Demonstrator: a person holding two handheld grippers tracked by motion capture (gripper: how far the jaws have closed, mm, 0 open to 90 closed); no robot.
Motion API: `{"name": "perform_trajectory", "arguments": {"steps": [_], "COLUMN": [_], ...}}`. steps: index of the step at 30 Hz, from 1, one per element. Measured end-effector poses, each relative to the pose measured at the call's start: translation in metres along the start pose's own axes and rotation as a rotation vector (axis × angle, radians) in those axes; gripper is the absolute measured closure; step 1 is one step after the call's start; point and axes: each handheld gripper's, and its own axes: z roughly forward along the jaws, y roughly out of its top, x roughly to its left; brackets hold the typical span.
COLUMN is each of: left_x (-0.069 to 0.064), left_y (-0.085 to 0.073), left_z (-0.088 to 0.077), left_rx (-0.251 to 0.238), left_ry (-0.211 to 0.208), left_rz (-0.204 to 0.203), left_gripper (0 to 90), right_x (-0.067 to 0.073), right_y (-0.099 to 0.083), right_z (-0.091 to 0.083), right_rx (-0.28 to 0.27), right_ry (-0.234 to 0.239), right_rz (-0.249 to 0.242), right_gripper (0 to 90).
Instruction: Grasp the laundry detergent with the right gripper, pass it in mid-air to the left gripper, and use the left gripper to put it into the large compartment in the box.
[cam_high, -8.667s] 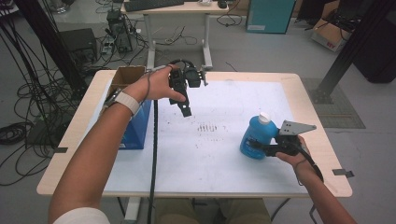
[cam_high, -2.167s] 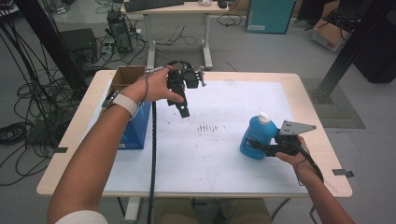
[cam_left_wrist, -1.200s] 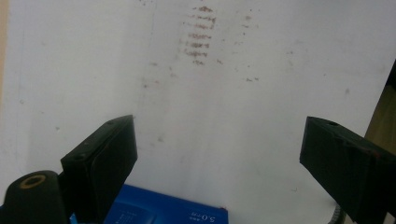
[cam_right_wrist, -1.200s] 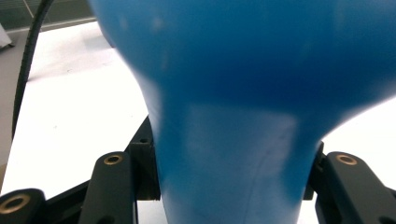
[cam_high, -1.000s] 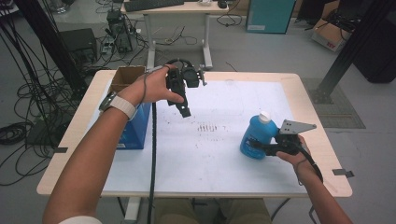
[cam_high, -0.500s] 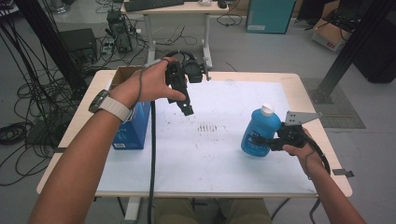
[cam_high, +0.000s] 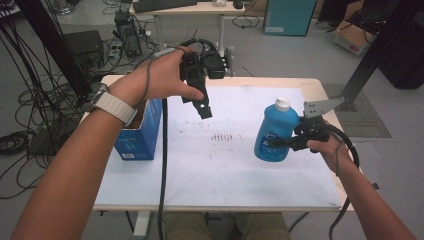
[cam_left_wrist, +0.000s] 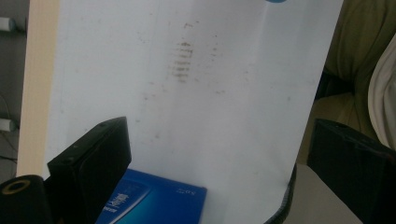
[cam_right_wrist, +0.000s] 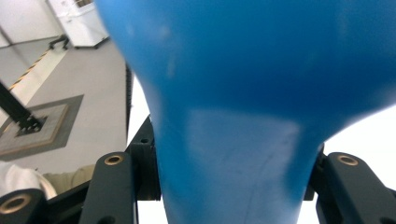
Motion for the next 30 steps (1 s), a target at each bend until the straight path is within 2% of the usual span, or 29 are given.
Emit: {"name": "perform_trajectory", "arguments": {"steps": [5, 6, 7, 8, 9, 10, 11, 14, 21, 25, 30], "left_x": [-0.004, -0.005, -0.005, -0.006, -0.006, -0.007, -0.007, -0.008, -0.01, -0.011, -0.014], "left_y": [0.005, 0.005, 0.006, 0.006, 0.007, 0.007, 0.007, 0.008, 0.009, 0.009, 0.012], "left_z": [-0.007, -0.008, -0.009, -0.01, -0.011, -0.011, -0.013, -0.017, -0.018, -0.019, -0.015], "left_rx": [-0.002, -0.002, 0.001, 0.004, 0.001, -0.004, -0.003, 0.001, -0.003, -0.02, -0.036], "left_ry": [-0.001, -0.001, -0.001, 0.0, -0.001, -0.001, -0.003, -0.026, -0.038, -0.06, -0.081], "left_rz": [0.007, 0.009, 0.011, 0.012, 0.013, 0.01, 0.016, 0.026, 0.044, 0.041, 0.023], "left_gripper": [6.5, 6.5, 6.5, 6.5, 6.3, 6.2, 6.1, 5.0, 4.6, 4.6, 4.8], "right_x": [-0.001, -0.001, -0.003, -0.002, -0.004, -0.004, -0.002, -0.003, -0.005, -0.004, -0.002], "right_y": [0.019, 0.023, 0.026, 0.028, 0.032, 0.035, 0.036, 0.043, 0.052, 0.055, 0.055], "right_z": [0.007, 0.008, 0.01, 0.01, 0.014, 0.016, 0.017, 0.024, 0.042, 0.05, 0.057], "right_rx": [0.012, 0.017, 0.015, 0.026, 0.019, 0.022, 0.029, 0.05, 0.098, 0.112, 0.128], "right_ry": [0.061, 0.069, 0.071, 0.08, 0.094, 0.103, 0.109, 0.135, 0.181, 0.203, 0.208], "right_rz": [-0.011, -0.018, -0.047, -0.031, -0.074, -0.077, -0.057, -0.069, -0.092, -0.098, -0.096], "right_gripper": [43.7, 43.7, 43.7, 43.7, 43.7, 43.7, 43.7, 43.7, 43.7, 43.7, 43.7]}}
